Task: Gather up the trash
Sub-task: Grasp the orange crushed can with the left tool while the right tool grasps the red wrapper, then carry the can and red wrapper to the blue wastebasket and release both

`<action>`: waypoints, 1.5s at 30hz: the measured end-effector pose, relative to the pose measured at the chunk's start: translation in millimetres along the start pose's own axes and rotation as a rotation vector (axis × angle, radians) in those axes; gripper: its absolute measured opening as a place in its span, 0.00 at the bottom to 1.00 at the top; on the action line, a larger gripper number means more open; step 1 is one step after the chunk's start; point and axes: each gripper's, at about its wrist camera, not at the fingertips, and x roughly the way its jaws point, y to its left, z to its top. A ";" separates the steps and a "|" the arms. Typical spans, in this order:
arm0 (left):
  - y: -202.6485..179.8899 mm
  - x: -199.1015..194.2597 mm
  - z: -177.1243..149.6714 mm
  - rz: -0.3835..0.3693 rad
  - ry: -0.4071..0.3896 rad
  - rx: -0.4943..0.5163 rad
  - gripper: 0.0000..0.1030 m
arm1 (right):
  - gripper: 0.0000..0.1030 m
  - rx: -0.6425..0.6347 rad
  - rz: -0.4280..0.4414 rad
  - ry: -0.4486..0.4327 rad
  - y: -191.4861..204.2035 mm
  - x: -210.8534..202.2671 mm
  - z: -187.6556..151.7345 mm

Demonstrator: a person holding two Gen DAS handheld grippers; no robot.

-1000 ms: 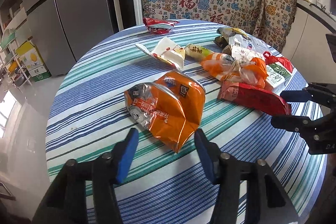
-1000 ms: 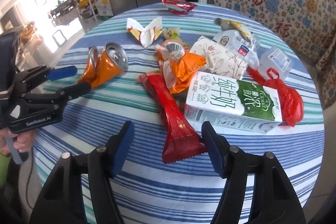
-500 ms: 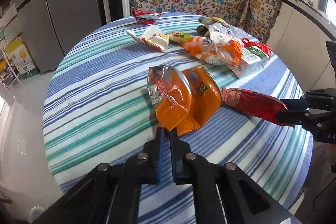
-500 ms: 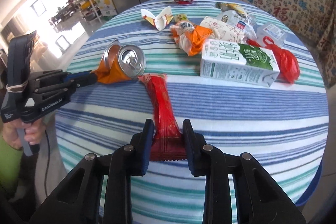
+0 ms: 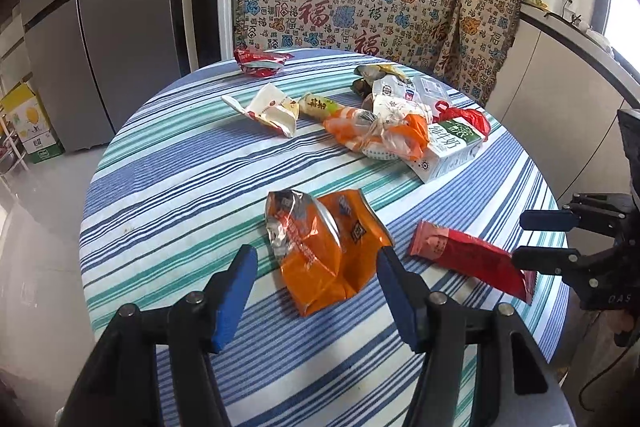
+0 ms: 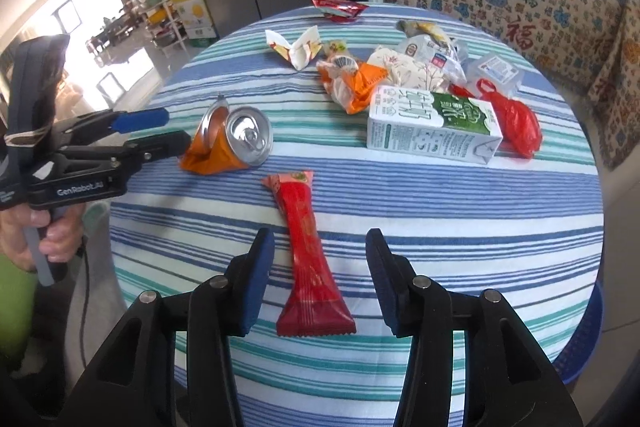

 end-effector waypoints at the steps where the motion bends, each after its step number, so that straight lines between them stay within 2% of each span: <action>1: 0.5 6.3 4.4 0.012 0.009 -0.003 0.61 | 0.48 -0.007 -0.001 -0.009 1.7 0.1 3.5; 4: 5.3 18.2 9.2 0.049 0.032 -0.026 0.59 | 0.48 -0.026 -0.017 -0.015 5.1 6.4 13.3; 9: 9.8 26.9 10.6 0.029 0.069 -0.048 0.59 | 0.48 -0.051 -0.029 0.027 4.7 30.6 22.8; 10: 9.0 28.6 9.6 0.027 0.075 -0.045 0.54 | 0.46 -0.054 -0.019 0.040 4.7 36.0 22.8; 11: 8.0 32.1 9.2 0.016 0.088 -0.041 0.35 | 0.36 -0.059 0.000 0.052 5.0 40.8 22.9; 12: 7.2 34.3 8.5 0.000 0.101 -0.038 0.31 | 0.27 -0.067 0.029 0.063 6.2 45.4 22.7; 13: 5.2 32.5 9.2 0.008 0.083 -0.023 0.26 | 0.14 -0.077 0.064 0.084 7.9 49.8 22.1; 15: 0.8 28.6 10.9 0.029 0.067 0.008 0.14 | 0.12 -0.095 0.080 0.104 11.1 52.6 21.1; 20: 2.9 25.2 8.0 0.049 0.055 -0.011 0.12 | 0.09 -0.110 0.076 0.104 14.1 42.1 17.5; 24: 3.0 13.9 6.4 0.045 0.031 -0.049 0.12 | 0.09 -0.024 0.108 0.072 -1.6 27.0 13.7; 28: -10.5 -7.1 11.7 0.024 -0.005 -0.047 0.12 | 0.09 0.088 0.119 0.014 -31.0 6.2 8.4; 33: -52.4 -18.2 31.1 -0.064 -0.026 -0.025 0.12 | 0.09 0.219 0.103 -0.078 -82.3 -35.6 1.9; 38: -127.7 -4.7 58.8 -0.199 -0.030 0.029 0.12 | 0.09 0.352 -0.048 -0.164 -168.0 -90.5 -16.1; 45: -261.5 39.2 93.6 -0.373 0.013 0.133 0.12 | 0.09 0.539 -0.299 -0.160 -307.4 -142.0 -69.3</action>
